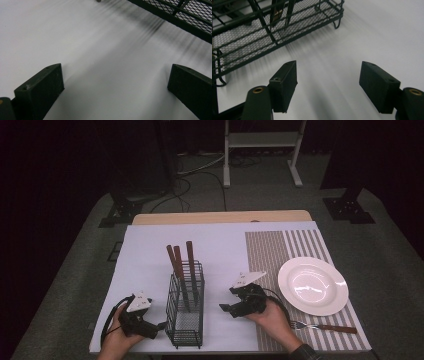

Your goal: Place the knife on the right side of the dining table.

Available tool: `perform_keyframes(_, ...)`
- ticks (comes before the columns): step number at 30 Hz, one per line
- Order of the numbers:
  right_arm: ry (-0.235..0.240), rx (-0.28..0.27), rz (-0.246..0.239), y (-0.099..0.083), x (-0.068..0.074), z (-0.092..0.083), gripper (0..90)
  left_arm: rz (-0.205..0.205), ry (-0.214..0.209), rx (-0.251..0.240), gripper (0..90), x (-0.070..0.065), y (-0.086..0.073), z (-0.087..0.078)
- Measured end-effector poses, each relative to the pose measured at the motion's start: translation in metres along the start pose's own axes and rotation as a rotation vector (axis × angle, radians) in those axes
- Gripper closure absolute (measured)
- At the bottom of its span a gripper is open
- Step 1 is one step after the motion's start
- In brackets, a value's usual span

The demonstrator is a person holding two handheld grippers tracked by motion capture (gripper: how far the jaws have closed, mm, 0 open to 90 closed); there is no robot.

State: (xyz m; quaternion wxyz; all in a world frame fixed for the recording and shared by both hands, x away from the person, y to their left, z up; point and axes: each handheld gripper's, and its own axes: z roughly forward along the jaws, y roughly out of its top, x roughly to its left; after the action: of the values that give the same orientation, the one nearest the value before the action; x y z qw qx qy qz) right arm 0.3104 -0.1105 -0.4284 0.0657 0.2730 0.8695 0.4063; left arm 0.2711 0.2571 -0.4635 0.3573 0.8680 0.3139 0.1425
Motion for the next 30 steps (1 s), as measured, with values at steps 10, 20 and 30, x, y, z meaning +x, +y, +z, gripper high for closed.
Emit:
perform_keyframes(10,0.001,-0.070,0.027,0.014,-0.012,-0.020,30.5,-0.001,0.000,-0.001,0.0,0.000,0.000,0.000)
perform_keyframes(20,0.016,-0.116,0.018,0.030,-0.015,-0.033,32.2,0.001,0.000,-0.001,0.0,0.000,0.000,0.000)
perform_keyframes(30,0.038,-0.169,0.017,0.049,-0.016,-0.043,36.1,-0.001,-0.001,-0.001,0.0,0.000,0.000,0.000)
